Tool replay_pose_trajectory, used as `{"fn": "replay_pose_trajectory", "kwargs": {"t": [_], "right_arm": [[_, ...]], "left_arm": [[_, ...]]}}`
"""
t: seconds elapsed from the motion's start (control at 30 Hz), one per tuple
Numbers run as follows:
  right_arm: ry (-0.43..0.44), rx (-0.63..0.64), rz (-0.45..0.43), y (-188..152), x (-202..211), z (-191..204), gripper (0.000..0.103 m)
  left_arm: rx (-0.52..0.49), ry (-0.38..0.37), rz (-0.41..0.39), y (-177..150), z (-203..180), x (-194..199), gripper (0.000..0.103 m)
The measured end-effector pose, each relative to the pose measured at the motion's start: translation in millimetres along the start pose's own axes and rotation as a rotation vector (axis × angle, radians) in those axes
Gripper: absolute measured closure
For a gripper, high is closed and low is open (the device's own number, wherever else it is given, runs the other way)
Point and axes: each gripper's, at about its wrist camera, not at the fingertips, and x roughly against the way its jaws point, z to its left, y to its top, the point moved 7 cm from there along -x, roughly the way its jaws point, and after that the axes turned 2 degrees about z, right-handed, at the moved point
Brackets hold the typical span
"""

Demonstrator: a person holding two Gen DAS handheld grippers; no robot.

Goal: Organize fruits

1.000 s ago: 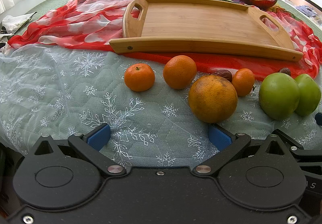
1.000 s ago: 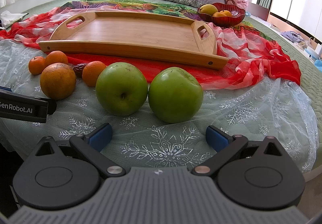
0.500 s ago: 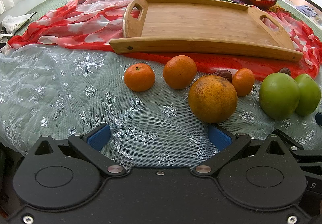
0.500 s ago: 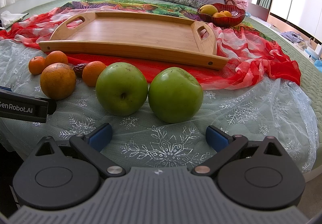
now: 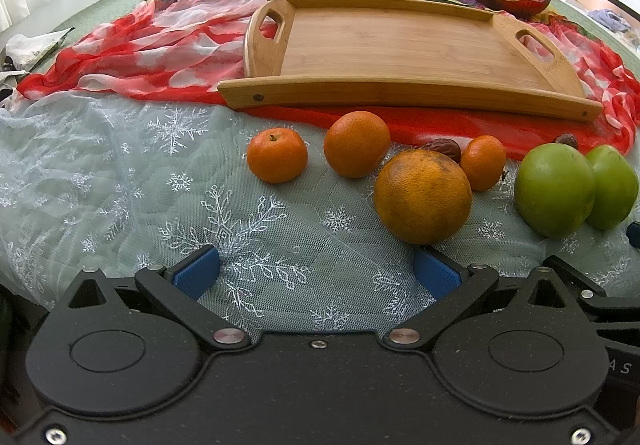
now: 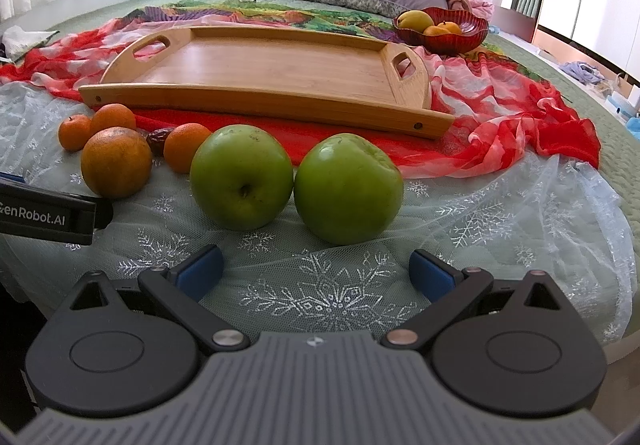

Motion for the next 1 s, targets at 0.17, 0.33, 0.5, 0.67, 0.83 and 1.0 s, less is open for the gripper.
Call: {"fn": "replay_pose_trajectory", "kwargs": {"t": [0.17,0.33,0.5,0.67,0.83,1.0], "right_arm": [[0.004,0.003,-0.022,-1.9,-1.2,-1.3,0.000],[0.026,-0.013,-0.059,0.7,8.9,-4.2,0.001],[0.063,0.004,-0.122,3.8,20.5,-7.2,0.013],[0.082,-0.002,-0.169,14.2,31.9,-17.1,0.030],[0.033,0.067,-0.169,17.7,32.7,-24.6,0.042],[0.063,0.124,-0.166,19.5,28.6,-25.4,0.038]], "left_arm": [[0.007,-0.013,-0.020,-2.6,0.0,5.5,0.000],[-0.006,-0.018,-0.031,-0.8,-2.3,13.1,0.001],[-0.050,-0.065,-0.083,0.8,-12.3,27.3,0.014],[-0.102,-0.076,-0.162,4.5,-28.5,40.1,0.035],[-0.112,-0.106,-0.204,8.5,-40.3,46.1,0.046],[-0.067,-0.134,-0.239,13.1,-39.5,45.3,0.047]]}}
